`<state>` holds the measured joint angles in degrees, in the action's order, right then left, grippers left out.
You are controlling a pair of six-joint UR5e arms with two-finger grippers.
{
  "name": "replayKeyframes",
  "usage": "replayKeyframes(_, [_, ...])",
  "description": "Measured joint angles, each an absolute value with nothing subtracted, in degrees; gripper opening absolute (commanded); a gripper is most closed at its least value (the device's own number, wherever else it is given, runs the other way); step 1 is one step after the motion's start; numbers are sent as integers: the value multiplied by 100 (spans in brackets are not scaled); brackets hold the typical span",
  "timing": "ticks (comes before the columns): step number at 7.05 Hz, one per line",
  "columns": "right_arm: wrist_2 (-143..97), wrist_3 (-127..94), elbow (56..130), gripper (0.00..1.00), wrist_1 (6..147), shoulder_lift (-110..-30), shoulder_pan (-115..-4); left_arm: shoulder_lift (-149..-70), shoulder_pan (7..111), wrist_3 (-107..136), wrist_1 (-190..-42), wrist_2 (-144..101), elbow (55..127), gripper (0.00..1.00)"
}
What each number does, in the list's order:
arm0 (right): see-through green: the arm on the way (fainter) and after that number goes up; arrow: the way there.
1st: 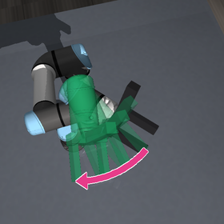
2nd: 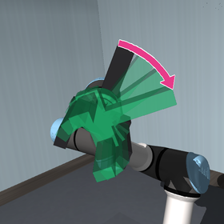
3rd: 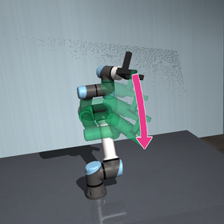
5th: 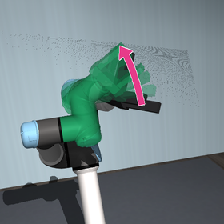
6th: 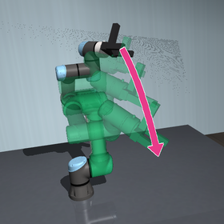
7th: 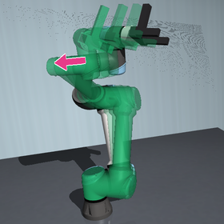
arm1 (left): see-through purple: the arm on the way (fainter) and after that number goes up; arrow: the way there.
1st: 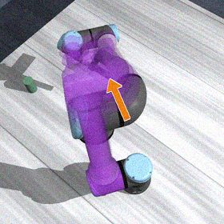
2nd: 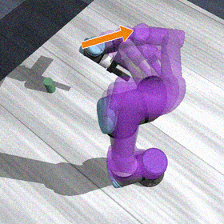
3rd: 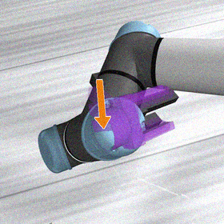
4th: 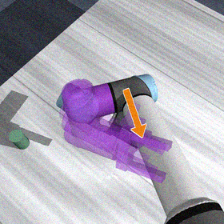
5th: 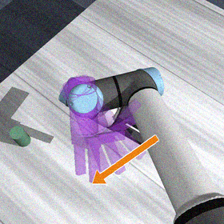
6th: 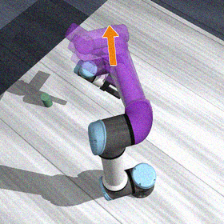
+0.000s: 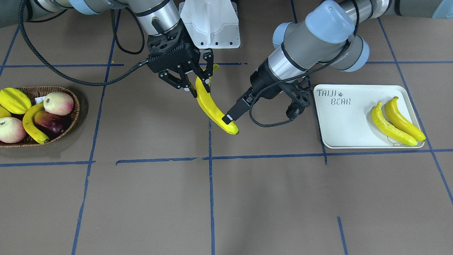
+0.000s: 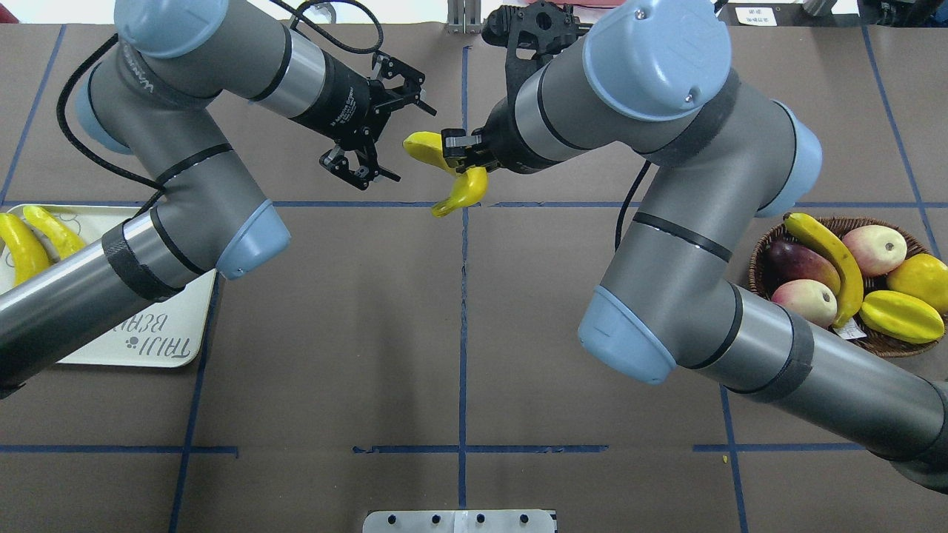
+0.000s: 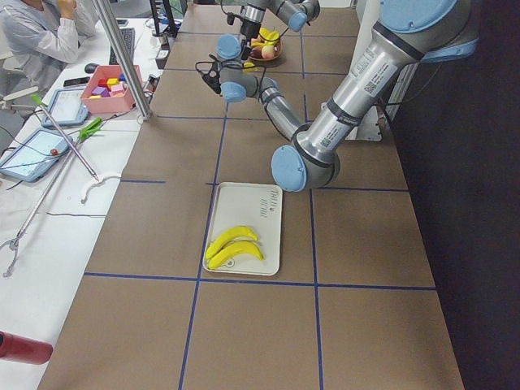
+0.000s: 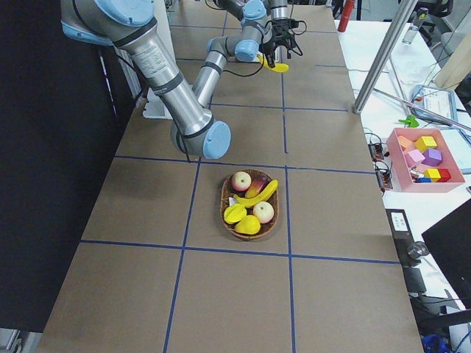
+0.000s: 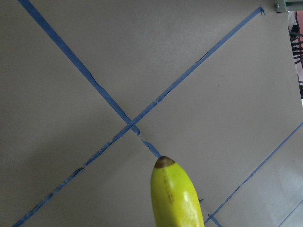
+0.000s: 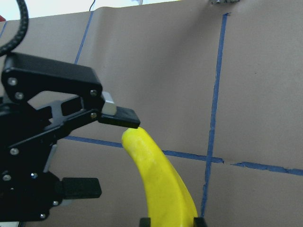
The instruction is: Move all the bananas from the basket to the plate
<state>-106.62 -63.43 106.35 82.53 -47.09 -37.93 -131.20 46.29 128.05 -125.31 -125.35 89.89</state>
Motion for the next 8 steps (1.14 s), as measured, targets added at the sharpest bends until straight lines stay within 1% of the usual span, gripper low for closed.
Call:
replayKeyframes(4, [-10656,-6419,10683,0,8245,-4635,-3749,-13190,4487,13081,-12543,-12244,8940,100])
replayKeyframes(5, [-10659,-6423,10686,0,8245,-4622,-3746,-13194,4425,13087,-12560,-12127,8928,90])
replayKeyframes(6, [-10660,-6420,10687,1,8244,-4620,-3744,-13198,4385,13092,-12576,-12073,8924,21])
replayKeyframes(7, [-10661,-6410,10687,5,8244,-4621,-3737,-13196,4363,13123,-12589,-12054,8924,0])
replayKeyframes(8, [-10665,-6385,10687,68,8244,-4622,-3735,-13185,4360,13189,-12612,-12051,8926,0])
